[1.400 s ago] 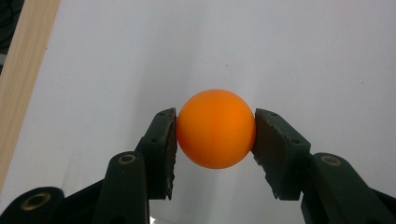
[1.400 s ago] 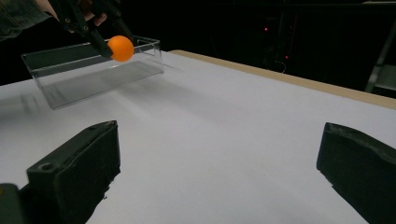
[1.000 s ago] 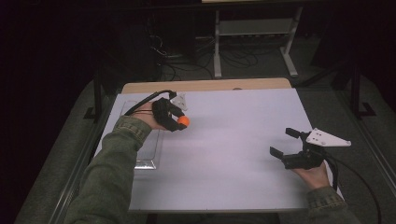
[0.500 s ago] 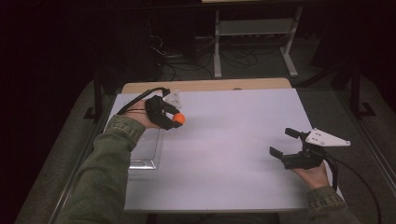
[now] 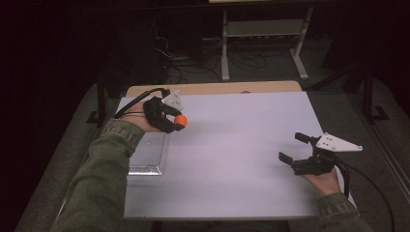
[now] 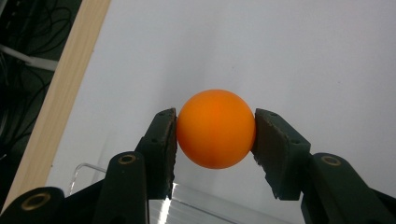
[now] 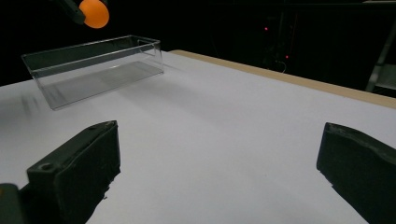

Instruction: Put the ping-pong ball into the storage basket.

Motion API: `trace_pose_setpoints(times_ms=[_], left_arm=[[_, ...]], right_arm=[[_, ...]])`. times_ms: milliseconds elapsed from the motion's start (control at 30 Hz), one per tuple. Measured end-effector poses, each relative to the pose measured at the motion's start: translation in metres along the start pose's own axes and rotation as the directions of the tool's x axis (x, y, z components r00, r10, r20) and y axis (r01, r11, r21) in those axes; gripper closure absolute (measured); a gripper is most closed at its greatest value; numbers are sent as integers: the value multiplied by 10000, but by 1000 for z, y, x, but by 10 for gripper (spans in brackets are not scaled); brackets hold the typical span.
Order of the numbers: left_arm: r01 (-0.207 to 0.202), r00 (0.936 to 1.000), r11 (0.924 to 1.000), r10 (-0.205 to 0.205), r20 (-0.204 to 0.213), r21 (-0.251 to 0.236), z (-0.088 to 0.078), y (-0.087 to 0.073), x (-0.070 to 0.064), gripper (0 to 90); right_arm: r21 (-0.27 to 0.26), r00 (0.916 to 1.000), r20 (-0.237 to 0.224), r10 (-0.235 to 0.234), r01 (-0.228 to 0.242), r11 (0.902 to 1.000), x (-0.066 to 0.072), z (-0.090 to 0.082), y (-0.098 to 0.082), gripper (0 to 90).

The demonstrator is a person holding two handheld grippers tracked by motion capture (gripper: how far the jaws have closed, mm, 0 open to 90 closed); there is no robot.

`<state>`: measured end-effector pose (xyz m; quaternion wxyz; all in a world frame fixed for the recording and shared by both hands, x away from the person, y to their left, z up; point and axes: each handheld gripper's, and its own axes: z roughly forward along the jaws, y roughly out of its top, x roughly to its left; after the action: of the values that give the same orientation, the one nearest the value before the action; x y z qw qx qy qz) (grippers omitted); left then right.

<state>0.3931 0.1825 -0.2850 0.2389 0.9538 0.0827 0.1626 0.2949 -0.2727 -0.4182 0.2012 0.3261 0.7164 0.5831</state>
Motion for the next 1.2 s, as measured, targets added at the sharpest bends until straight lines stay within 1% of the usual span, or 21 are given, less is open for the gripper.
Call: trace_pose_setpoints(times_ms=[133, 300, 733, 1200], left_arm=[[-36, 9999, 10000, 36, -117, -38, -8, -2, 0, 506], [-6, 9998, 10000, 4, -193, -85, -14, -4, -1, 505], [-18, 9997, 10000, 16, -259, -67, -19, -6, -3, 506], [-3, 9992, 9999, -1, -393, -119, -33, -12, -5, 505]], right_arm=[[15, 10000, -8, -19, 19, 10000, 0, 0, 0, 0], [12, 10000, -9, -19, 19, 10000, 0, 0, 0, 0], [70, 10000, -73, -11, 12, 10000, 0, 1, 0, 0], [73, 10000, -61, -26, 26, 10000, 0, 1, 0, 0]])
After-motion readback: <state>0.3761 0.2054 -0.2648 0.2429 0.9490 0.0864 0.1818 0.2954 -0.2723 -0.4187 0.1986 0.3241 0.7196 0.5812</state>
